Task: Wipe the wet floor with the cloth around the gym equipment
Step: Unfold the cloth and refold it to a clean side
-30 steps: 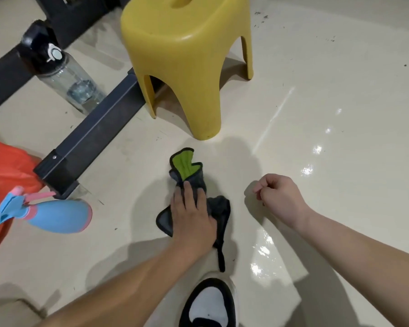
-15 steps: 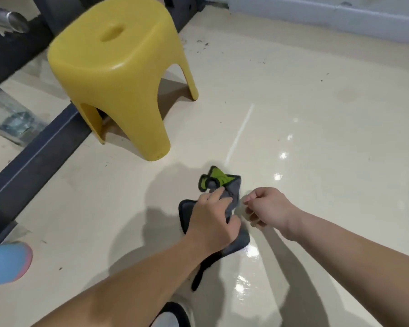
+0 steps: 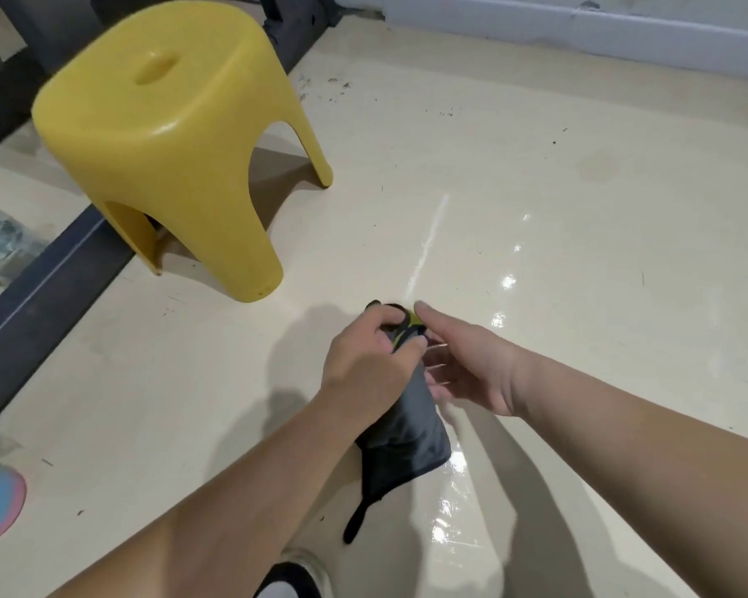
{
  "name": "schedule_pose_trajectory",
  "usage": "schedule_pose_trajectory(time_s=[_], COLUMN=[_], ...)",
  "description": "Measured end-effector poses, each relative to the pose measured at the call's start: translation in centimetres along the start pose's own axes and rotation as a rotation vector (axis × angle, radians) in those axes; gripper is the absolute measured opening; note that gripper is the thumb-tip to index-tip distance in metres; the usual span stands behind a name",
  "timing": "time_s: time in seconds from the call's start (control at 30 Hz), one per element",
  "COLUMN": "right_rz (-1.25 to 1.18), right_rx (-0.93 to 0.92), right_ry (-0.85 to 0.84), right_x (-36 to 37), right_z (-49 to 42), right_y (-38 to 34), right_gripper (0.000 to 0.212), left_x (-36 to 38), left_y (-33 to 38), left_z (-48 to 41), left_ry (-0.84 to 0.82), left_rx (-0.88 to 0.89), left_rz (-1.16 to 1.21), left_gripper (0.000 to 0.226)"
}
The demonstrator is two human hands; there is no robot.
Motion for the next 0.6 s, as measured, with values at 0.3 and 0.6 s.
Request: schedule_pose_trajectory(time_s=[0.3,0.6], right_rz=[-0.255,-0.107], right_rx=[-0.138,-0.174], right_ry=[0.102,0.089], right_x=[-2.9,-3.8], right_z=[0.3,1.7], right_y=[-1.6,-3.2], right_gripper=[0.023,0.033], left_x=[0.2,1.5], left_y=[-2.7,0.1], left_z=[1.0,-1.4], left_ry=[0.078,-0.078], left_rx=[-0.233,-0.068], left_rz=[0.355,0.288], left_gripper=[0.017,0.037])
Point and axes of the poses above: each hand's wrist, its own z-axis away from the middle knuckle, its own x-axis out of the palm, y = z × x, the point moved 7 cm from there along -z, towards the middle knuckle, and after that the axes turned 10 degrees about -y, right-handed, at the moved point
